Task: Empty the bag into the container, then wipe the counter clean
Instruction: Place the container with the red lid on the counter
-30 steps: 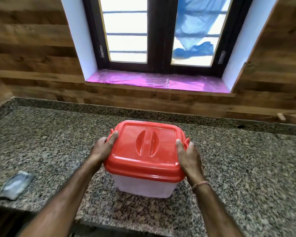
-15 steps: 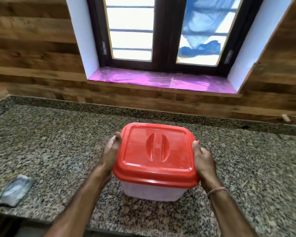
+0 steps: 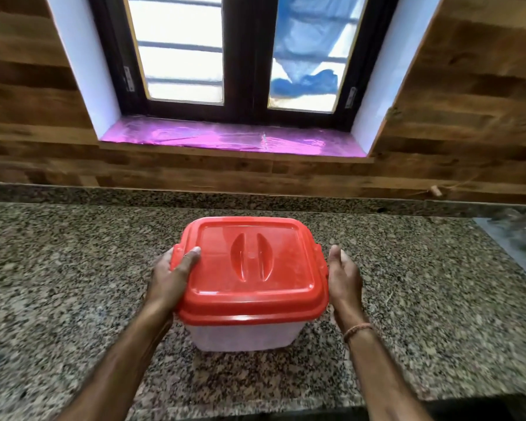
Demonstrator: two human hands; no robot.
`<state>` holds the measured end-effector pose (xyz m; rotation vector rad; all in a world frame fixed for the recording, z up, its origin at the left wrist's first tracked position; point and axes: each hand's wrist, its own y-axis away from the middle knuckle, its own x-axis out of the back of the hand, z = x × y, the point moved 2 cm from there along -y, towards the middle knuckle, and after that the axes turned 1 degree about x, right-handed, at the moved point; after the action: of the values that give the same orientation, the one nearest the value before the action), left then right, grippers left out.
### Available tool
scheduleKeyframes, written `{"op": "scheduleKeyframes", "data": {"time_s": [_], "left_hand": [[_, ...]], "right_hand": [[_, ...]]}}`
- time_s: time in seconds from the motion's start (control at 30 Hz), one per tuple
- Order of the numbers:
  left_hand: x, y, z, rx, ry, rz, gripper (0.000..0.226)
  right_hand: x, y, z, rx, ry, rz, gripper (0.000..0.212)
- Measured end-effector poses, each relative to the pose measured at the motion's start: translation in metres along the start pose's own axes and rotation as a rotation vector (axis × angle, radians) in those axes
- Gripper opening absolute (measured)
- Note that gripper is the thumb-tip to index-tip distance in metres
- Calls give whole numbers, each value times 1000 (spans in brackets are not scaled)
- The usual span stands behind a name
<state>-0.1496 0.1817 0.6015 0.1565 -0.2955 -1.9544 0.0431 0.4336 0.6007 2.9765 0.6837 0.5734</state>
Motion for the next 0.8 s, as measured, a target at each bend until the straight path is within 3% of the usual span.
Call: {"op": "scheduleKeyframes", "data": {"time_s": [0.13,0.27,0.47,0.6,0.8], "left_hand": [[-2,5,3,-34,4,0,52],[-2,6,7,-70,-2,8,76],[12,14,24,-146,-2,40,100],[5,21,47,-233,20,47,86],[-62,25,77,-288,3,-51,78]], "right_hand": [[-8,24,-21,69,-40,-228,46],[-10,24,-26,-14,-170,-263,72],[-14,35,-32,57,-180,-231,106],[1,35,-47,150,-309,-181,89],[65,-20,-50,-72,-682,-254,74]]}}
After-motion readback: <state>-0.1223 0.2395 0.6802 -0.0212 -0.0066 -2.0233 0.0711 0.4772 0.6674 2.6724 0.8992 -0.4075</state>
